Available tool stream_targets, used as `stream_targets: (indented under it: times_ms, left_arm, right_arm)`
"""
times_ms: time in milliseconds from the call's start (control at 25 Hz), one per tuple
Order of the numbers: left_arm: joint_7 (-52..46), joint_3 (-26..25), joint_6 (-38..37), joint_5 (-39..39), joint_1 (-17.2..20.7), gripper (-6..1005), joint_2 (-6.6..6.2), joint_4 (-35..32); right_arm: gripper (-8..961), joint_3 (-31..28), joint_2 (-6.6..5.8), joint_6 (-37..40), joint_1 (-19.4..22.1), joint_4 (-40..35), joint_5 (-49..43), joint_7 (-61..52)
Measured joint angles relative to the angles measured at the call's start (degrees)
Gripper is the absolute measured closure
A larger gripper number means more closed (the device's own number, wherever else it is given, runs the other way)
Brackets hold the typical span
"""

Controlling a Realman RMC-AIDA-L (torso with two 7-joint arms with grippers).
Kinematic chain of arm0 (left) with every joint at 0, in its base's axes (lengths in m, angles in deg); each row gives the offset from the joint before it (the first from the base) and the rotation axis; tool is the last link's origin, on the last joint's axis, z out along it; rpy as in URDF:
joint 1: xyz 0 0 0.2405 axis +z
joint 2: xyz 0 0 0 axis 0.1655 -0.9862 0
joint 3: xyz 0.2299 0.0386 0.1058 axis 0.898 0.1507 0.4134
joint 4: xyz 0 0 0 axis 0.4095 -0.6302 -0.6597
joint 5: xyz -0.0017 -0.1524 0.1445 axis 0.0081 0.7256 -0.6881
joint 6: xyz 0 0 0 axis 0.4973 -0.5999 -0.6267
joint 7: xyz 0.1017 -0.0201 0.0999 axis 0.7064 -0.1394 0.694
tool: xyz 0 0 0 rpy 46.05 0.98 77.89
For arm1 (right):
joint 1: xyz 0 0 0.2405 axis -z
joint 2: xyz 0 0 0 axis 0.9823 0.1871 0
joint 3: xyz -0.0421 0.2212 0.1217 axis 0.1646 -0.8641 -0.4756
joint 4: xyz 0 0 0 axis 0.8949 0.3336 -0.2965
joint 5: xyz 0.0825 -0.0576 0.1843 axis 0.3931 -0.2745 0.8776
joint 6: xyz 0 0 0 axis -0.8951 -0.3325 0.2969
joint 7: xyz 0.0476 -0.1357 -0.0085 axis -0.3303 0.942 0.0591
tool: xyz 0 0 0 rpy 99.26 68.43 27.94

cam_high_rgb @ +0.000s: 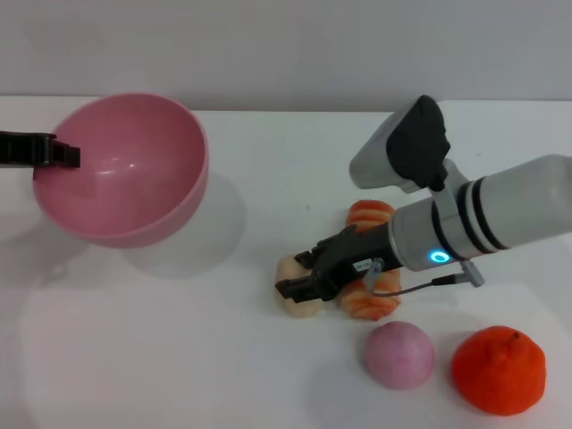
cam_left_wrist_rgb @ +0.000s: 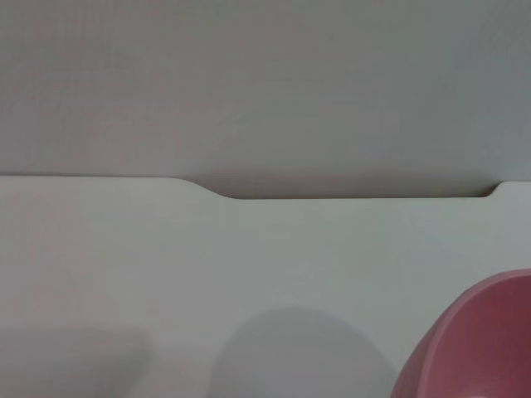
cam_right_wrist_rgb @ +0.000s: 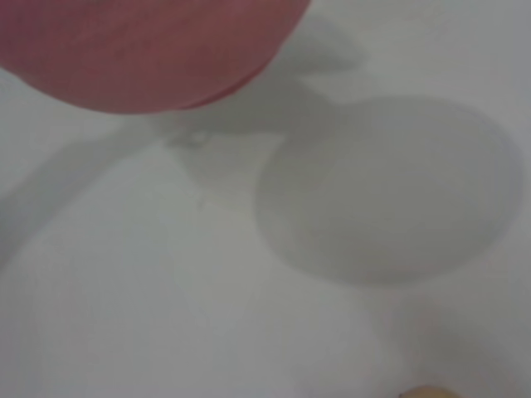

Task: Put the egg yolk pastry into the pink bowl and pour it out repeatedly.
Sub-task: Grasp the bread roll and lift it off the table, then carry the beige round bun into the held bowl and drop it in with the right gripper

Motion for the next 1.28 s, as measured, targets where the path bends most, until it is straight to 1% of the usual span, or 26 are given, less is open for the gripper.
stream_targets:
  times_ms: [200, 280, 560, 720, 800, 840, 880, 920, 1080, 1160, 1200, 1280]
  left_arm:
    - [0.0, 0.63, 0.18, 0.0, -0.26, 1000, 0.05, 0.02]
    - [0.0, 0.63, 0.18, -0.01, -0.32, 1000, 0.05, 0.18]
    - [0.52, 0.78, 1.0, -0.04, -0.64, 1000, 0.03, 2.62]
    - [0.82, 1.21, 2.04, -0.06, -0.77, 1000, -0.13, 4.05]
    - [1.19, 1.4, 3.09, -0.13, -0.92, 1000, -0.23, 5.22]
    - [1.4, 1.4, 3.55, -0.39, -1.08, 1000, -0.26, 5.91]
    - [1.4, 1.4, 3.55, -0.39, -1.08, 1001, -0.26, 5.91]
    - [1.52, 1.4, 3.82, -1.4, -1.57, 1001, -0.29, 6.84]
    - [1.54, 1.66, 4.54, -4.14, -3.01, 1001, -0.13, 9.48]
    - [1.58, 2.91, 5.58, -4.52, -3.93, 1001, -0.08, 11.82]
    - [1.61, 3.95, 6.21, -4.47, -4.47, 1001, -0.03, 12.97]
    - [1.62, 6.04, 7.44, -4.45, -5.43, 1001, 0.0, 14.8]
  right_arm:
    - [517, 1.71, 0.0, -1.71, -1.77, 2.61, 0.53, -0.58]
    - [523, 1.86, 0.0, -2.05, -1.88, 2.91, 0.48, -0.58]
    - [550, 0.87, -0.22, -3.4, -0.19, 1.97, 0.62, 1.91]
    - [572, -2.65, -0.62, -2.86, 1.31, -0.31, 0.62, 2.27]
    - [583, -6.09, -0.74, -1.72, 1.92, -1.01, 0.63, 3.17]
    - [588, -9.73, -0.77, 0.36, 2.33, -1.66, 0.63, 4.73]
    - [595, -9.73, -0.77, 0.36, 2.33, -1.66, 0.63, 4.73]
    - [603, -11.66, -0.77, 1.57, 2.57, -2.3, 0.63, 5.67]
    - [633, -17.23, -0.74, 6.06, 4.2, -8.78, 0.68, 7.72]
    - [648, -18.48, -0.74, 8.42, 5.26, -14.48, 0.76, 8.31]
    - [655, -18.54, -0.71, 9.89, 5.69, -18.23, 0.78, 8.8]
    - [670, -18.1, -0.65, 12.09, 5.88, -23.33, 0.83, 9.39]
